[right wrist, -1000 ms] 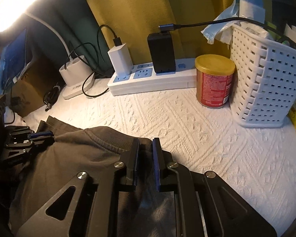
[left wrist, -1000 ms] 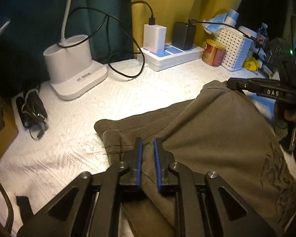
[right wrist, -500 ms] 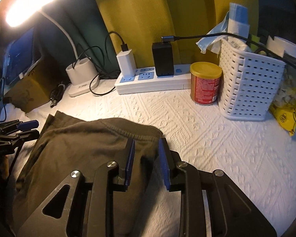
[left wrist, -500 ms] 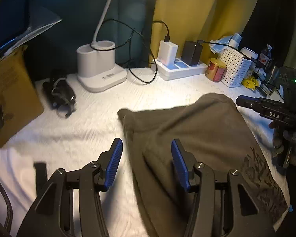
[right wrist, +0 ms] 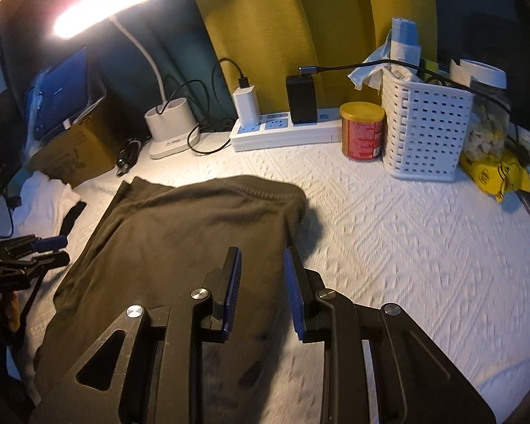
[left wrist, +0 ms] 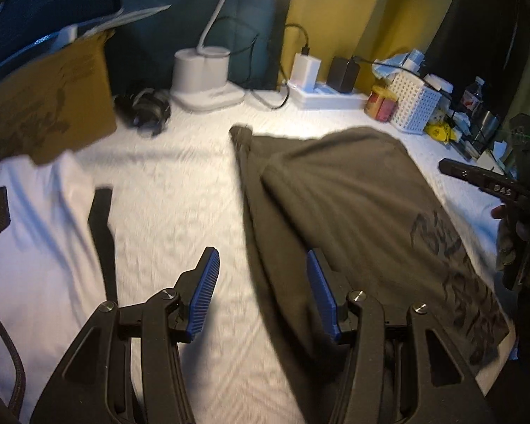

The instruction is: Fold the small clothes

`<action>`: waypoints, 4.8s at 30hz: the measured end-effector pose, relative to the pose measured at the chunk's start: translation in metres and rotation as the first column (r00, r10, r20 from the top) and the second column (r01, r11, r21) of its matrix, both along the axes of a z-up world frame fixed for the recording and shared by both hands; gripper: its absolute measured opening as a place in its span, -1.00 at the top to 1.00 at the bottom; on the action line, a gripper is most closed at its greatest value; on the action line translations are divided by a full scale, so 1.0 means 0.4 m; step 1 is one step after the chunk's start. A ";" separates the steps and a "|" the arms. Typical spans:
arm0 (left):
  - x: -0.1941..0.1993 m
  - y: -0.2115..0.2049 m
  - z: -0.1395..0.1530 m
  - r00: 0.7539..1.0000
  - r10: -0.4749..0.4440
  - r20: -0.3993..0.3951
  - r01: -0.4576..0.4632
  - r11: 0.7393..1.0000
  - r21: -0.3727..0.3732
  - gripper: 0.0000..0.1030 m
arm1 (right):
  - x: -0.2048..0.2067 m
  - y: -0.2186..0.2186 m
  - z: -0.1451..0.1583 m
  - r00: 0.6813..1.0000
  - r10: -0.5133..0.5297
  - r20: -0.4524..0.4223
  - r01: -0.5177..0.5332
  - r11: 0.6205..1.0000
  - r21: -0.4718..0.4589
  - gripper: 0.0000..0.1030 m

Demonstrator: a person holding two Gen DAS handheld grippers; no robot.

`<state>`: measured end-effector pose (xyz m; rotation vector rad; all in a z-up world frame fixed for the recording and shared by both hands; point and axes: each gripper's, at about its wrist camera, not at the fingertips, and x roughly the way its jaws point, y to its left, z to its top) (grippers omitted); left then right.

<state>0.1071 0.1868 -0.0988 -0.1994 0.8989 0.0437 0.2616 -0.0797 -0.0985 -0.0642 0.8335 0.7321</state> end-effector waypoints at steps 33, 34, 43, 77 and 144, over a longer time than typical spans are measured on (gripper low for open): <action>-0.280 -0.212 0.000 0.979 -0.202 0.026 0.202 0.979 0.012 0.97 | -0.283 -0.117 -0.047 0.999 0.019 -0.048 -0.021 0.999 -0.043 0.46; -0.282 -0.209 0.000 0.980 -0.198 0.027 0.198 0.980 0.014 0.97 | -0.288 -0.117 -0.048 0.999 0.020 -0.043 -0.023 0.998 -0.051 0.46; -0.314 -0.163 -0.003 0.989 -0.146 0.004 0.146 0.989 -0.007 0.97 | -0.357 -0.107 -0.072 0.997 0.062 -0.047 -0.066 0.993 -0.095 0.45; -0.329 -0.241 -0.041 0.977 -0.210 0.025 0.211 0.975 -0.068 0.97 | -0.542 -0.146 -0.088 0.998 0.070 -0.007 -0.070 0.992 -0.106 0.74; 0.099 -0.094 -0.015 0.999 -0.030 -0.019 0.030 0.999 0.016 -0.82 | -0.111 -0.090 -0.067 0.998 0.029 -0.055 -0.032 0.998 -0.056 -0.51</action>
